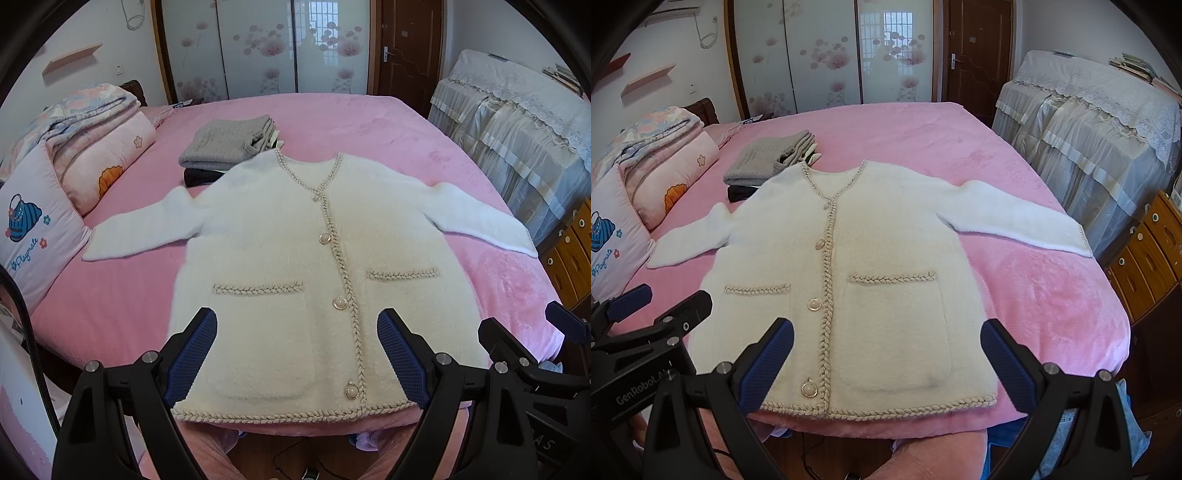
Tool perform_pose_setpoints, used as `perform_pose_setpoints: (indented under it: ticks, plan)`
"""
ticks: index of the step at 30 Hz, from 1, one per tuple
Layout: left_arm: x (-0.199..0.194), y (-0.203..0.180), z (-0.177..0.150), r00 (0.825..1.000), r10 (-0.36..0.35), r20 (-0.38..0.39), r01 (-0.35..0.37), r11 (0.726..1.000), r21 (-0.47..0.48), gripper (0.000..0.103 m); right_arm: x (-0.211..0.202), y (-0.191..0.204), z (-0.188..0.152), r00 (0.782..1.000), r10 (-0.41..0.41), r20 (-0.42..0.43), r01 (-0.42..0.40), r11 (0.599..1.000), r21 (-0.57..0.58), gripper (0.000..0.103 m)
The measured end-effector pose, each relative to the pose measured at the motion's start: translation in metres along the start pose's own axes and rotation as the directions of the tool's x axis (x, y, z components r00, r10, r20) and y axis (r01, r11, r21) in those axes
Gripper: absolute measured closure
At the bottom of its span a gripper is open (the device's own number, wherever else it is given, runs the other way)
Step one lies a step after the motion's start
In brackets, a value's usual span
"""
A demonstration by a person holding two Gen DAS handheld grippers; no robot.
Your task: Fold large clothes
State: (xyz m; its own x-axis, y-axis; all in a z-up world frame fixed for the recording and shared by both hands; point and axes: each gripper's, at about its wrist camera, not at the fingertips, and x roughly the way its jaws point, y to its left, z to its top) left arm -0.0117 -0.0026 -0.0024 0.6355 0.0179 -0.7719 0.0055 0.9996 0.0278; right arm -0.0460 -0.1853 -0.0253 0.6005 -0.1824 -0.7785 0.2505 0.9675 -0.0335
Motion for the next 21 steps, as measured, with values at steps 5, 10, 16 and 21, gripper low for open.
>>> perform_pose_setpoints:
  ticks: [5,10,16,21]
  plan:
    - [0.001,-0.002,0.001,1.0,-0.005,-0.009,0.005,1.0,-0.003,0.015,0.0,0.0,0.0,1.0,-0.001,0.003,0.001,1.0,-0.001,0.001]
    - [0.005,-0.002,0.002,1.0,-0.019,-0.024,0.018,1.0,-0.013,0.015,-0.001,0.0,0.0,1.0,0.002,0.003,-0.002,1.0,-0.006,0.001]
    - [0.011,-0.004,0.007,0.999,-0.026,-0.043,0.025,0.999,-0.023,0.015,-0.002,-0.004,0.001,1.0,0.006,-0.001,-0.006,1.0,0.002,0.001]
    - [0.019,-0.014,0.01,0.998,0.006,-0.056,-0.005,1.0,0.017,0.015,0.001,-0.019,0.003,1.0,-0.001,0.0,0.001,0.999,0.034,0.001]
